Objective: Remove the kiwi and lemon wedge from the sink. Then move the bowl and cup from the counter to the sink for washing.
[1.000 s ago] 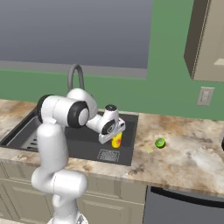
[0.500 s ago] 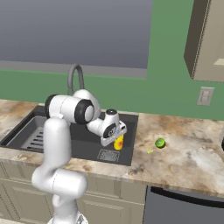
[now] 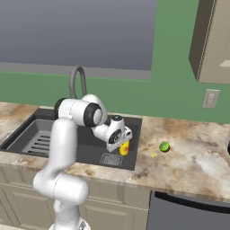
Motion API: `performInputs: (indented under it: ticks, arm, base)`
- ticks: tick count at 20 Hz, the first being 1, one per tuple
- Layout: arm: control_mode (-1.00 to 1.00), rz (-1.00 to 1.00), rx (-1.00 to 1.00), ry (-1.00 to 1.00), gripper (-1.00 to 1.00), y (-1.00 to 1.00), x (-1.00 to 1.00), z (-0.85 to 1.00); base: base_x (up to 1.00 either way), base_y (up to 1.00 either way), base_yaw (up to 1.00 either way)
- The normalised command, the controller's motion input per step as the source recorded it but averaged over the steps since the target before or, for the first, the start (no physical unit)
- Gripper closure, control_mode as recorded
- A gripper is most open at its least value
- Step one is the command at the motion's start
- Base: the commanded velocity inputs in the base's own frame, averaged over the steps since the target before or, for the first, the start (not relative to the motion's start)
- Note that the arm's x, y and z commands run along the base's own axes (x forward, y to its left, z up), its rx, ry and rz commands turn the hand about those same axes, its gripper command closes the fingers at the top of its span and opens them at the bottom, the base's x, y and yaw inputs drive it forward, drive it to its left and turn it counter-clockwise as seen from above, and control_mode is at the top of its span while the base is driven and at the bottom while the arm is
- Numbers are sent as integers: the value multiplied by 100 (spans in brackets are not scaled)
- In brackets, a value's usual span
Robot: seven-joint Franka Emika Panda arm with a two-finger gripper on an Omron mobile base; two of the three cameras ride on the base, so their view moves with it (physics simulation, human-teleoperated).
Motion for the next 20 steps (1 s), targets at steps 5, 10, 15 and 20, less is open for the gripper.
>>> performInputs:
  ticks: [5,10,15,20]
  arm:
    - [-100,-5,0,0,100,-11,26,-26]
    - [-100,-5,0,0,100,-6,24,-26]
    - [-100,-4,0,0,100,-1,23,-27]
    - [-100,-3,0,0,100,0,21,-25]
  base:
    - [0,0,0]
    - [0,0,0]
    - [0,0,0]
    - [0,0,0]
